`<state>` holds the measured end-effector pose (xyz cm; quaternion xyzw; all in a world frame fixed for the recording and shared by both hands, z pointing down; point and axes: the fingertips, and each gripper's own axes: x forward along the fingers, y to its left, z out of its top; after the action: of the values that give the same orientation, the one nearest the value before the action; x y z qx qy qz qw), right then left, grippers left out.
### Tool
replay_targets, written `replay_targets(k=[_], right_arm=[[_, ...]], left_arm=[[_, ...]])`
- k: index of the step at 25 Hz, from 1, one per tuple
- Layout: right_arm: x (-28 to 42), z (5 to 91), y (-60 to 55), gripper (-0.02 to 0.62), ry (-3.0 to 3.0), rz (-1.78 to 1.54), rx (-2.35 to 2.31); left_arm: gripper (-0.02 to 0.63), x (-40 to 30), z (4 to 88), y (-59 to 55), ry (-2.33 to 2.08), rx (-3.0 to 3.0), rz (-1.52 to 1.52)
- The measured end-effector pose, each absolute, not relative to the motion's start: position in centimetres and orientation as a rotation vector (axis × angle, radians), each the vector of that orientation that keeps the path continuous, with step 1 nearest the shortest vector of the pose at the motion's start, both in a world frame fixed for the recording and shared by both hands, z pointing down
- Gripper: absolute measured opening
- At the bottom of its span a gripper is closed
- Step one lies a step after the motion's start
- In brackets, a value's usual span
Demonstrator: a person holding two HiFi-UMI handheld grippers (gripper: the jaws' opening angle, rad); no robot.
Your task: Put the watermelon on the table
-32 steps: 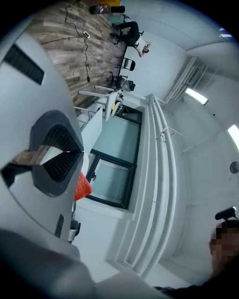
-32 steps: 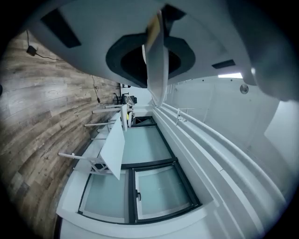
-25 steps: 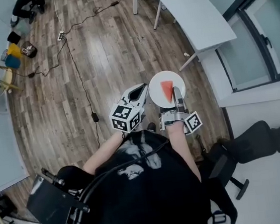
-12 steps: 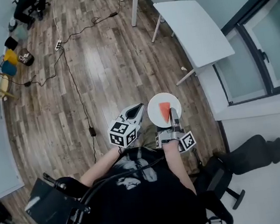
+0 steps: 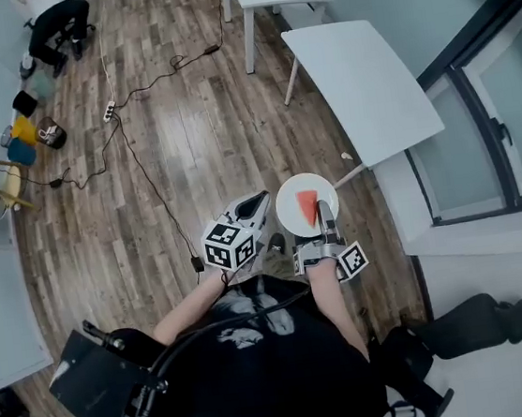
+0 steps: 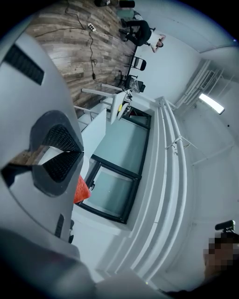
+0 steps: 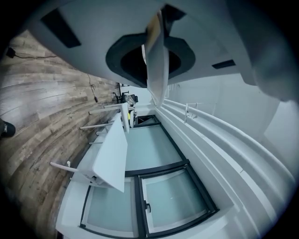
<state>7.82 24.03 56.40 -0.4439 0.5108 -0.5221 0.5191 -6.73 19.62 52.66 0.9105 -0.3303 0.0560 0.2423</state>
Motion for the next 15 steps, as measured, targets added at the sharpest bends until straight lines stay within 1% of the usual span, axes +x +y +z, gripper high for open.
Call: replay_targets(k=[4,7,11,15], right_arm=[[12.3,54.2,17.4,0.026,1.28,-1.238,-0.984],[14.9,54.7,12.9,0.025,1.283,-1.252,-0.967],[16.6,55.5,7.0,0.025,1.263,-1.304,-0.961],[16.4,56.7,-0.9,0.025,1.26,-1.34,-0.969]], left_arm=[[0.006,-1.2,50.9,13.1,-0.926,2.559,0.167],[0.006,1.6,50.7,8.4,-0.96,2.582,0.178],[0.006,3.4,50.8,2.3,-0.989,2.561,0.169],[0.006,3.4,52.3,-6.2,-0.99,2.526,0.167]])
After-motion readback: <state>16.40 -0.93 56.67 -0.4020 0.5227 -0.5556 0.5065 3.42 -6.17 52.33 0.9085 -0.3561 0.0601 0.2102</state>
